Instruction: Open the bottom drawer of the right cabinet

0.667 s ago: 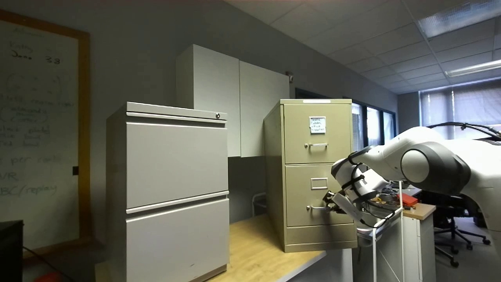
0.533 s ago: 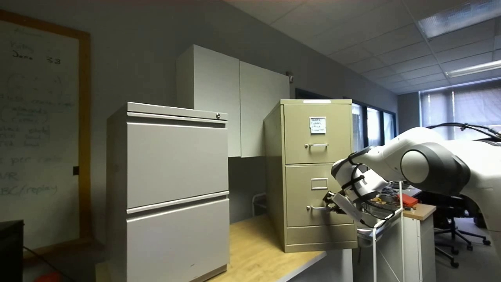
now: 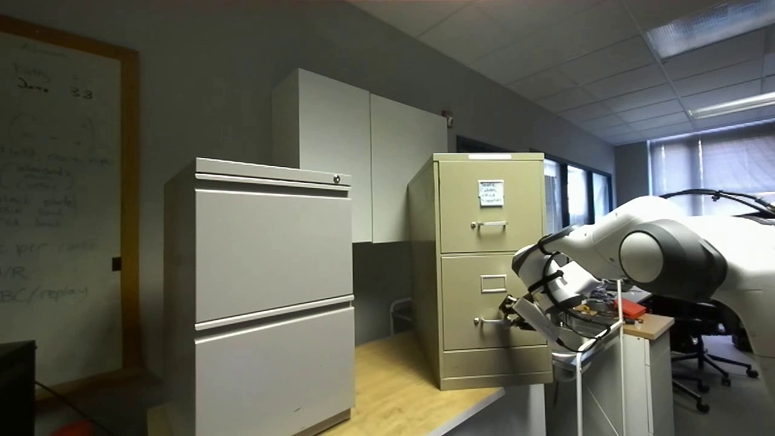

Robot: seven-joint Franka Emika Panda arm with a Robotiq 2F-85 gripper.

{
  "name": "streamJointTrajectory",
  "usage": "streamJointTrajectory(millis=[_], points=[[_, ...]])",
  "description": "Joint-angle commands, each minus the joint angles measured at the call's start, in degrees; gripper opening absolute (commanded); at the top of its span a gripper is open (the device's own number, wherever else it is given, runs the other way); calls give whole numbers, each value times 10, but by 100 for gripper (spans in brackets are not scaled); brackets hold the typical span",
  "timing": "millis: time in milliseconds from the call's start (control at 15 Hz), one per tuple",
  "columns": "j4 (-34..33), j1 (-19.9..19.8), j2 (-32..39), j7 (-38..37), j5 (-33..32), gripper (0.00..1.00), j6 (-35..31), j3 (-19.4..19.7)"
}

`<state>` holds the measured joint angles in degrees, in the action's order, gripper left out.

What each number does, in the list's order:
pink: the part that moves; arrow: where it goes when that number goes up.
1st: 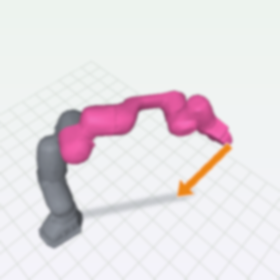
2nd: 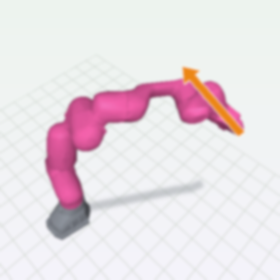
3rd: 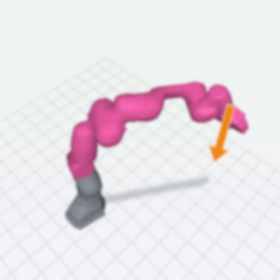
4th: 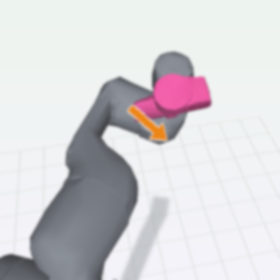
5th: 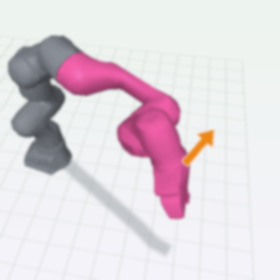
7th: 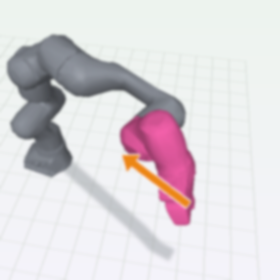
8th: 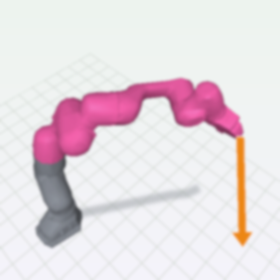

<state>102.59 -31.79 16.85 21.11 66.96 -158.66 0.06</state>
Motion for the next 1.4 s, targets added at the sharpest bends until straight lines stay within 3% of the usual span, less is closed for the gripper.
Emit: streamJointTrajectory(millis=[0, 267, 400, 533, 1200, 1267, 1333], points=[[110, 5, -106, -47, -111, 4, 69, 32], [115, 4, -86, 1, -67, 4, 48, 24], [114, 15, -80, -7, -92, 4, 75, 39], [122, 13, -76, 2, -79, 4, 79, 30], [251, 3, -181, 40, -21, 4, 122, 18], [264, 51, -194, 41, -16, 4, 131, 69], [279, 59, -206, 44, -12, 4, 136, 78]])
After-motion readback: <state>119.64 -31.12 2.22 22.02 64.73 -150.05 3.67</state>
